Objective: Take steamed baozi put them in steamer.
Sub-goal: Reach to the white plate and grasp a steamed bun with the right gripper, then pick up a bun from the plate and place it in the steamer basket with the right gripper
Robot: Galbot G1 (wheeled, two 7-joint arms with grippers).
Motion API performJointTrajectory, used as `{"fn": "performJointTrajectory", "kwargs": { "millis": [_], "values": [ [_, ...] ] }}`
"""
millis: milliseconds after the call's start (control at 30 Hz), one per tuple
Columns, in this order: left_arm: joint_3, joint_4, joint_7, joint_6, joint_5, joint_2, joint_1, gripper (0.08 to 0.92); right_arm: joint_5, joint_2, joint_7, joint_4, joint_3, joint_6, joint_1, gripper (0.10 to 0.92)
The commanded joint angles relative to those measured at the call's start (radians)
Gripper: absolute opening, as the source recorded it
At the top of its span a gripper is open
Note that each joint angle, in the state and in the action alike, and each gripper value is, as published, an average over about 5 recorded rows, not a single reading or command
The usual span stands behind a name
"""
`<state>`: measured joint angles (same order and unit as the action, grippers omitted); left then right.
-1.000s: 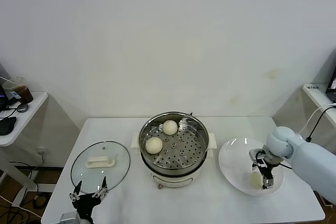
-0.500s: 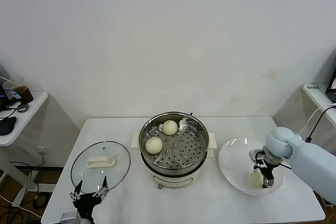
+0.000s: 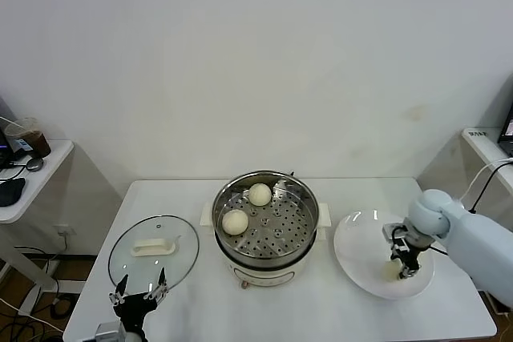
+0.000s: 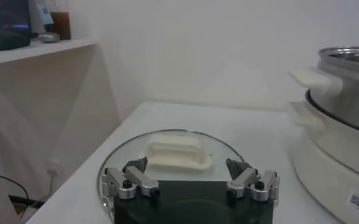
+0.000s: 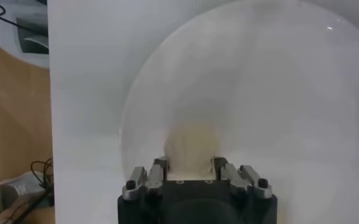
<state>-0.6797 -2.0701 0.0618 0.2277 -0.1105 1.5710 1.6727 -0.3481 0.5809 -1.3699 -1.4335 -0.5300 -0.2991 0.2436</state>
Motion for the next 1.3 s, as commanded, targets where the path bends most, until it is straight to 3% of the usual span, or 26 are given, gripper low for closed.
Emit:
{"fn": "performJointTrajectory", "kwargs": {
  "millis": [33, 367, 467, 567, 900, 1300],
  "values": [
    [0.002, -0.003, 0.005, -0.001, 0.004, -0.001, -0.006, 0.823, 0.125, 0.012, -0.013, -0.011, -0.145, -0.006, -0.284, 0.460],
    [0.013, -0.006, 0.010, -0.001, 0.008, -0.001, -0.020, 0.823, 0.466, 0.251, -0.048, 0.026, -0.409, 0.006, -0.839, 0.459],
    [0.018, -0.017, 0.011, -0.001, 0.008, 0.002, -0.017, 0.823, 0.554, 0.306, -0.020, 0.031, -0.450, 0.099, -0.886, 0.458],
    [0.020, -0.030, 0.011, -0.001, 0.008, 0.006, -0.013, 0.823, 0.591, 0.348, -0.001, 0.033, -0.485, 0.302, -0.902, 0.458],
    [0.024, -0.049, 0.016, -0.001, 0.011, 0.024, -0.005, 0.823, 0.426, 0.442, 0.112, 0.012, -0.612, 0.834, -0.844, 0.464],
    [0.032, -0.062, 0.020, 0.000, 0.015, 0.027, 0.007, 0.823, 0.171, 0.540, 0.132, -0.036, -0.645, 0.994, -0.715, 0.467]
  ]
}}
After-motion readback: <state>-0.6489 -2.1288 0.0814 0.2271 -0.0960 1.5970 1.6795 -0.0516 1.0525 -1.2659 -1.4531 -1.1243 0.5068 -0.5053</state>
